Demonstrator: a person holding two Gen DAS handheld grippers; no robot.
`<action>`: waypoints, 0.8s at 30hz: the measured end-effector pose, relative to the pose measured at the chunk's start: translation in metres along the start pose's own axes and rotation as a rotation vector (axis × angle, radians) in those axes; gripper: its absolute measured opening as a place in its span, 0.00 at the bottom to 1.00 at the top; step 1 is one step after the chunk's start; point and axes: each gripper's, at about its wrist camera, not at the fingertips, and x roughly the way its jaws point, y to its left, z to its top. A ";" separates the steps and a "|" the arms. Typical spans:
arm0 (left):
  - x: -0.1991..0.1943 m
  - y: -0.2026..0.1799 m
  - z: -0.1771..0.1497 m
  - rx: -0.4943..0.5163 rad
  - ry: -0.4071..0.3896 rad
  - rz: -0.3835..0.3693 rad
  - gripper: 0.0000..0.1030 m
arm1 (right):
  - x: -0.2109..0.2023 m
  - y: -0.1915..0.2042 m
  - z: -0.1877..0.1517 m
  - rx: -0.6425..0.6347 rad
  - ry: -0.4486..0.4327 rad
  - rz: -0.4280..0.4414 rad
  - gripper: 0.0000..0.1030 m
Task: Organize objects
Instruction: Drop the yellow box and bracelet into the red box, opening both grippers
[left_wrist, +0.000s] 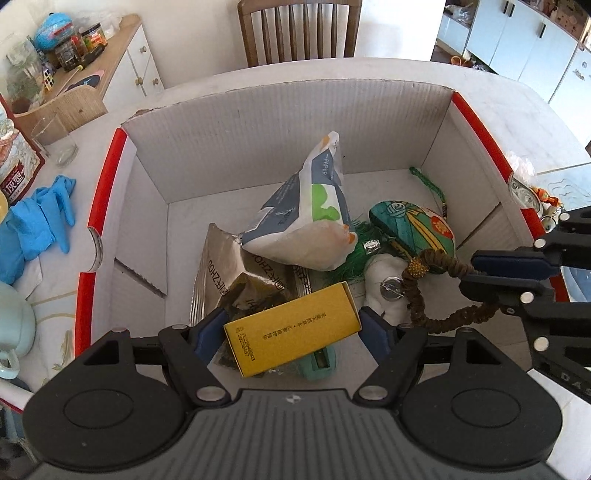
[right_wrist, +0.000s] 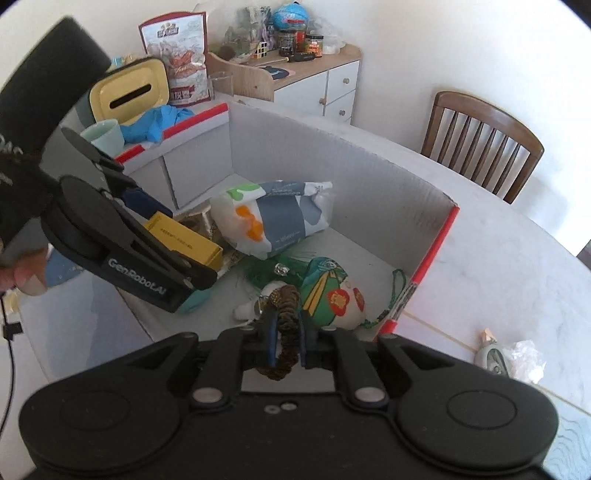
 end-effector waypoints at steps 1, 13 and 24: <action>-0.001 0.000 -0.001 -0.003 -0.003 -0.002 0.75 | -0.002 -0.001 0.000 0.004 -0.004 0.000 0.13; -0.027 -0.002 -0.006 -0.021 -0.071 0.000 0.75 | -0.029 -0.003 0.002 0.038 -0.066 0.036 0.23; -0.079 -0.019 -0.016 -0.036 -0.195 -0.029 0.75 | -0.070 -0.011 -0.002 0.073 -0.149 0.072 0.30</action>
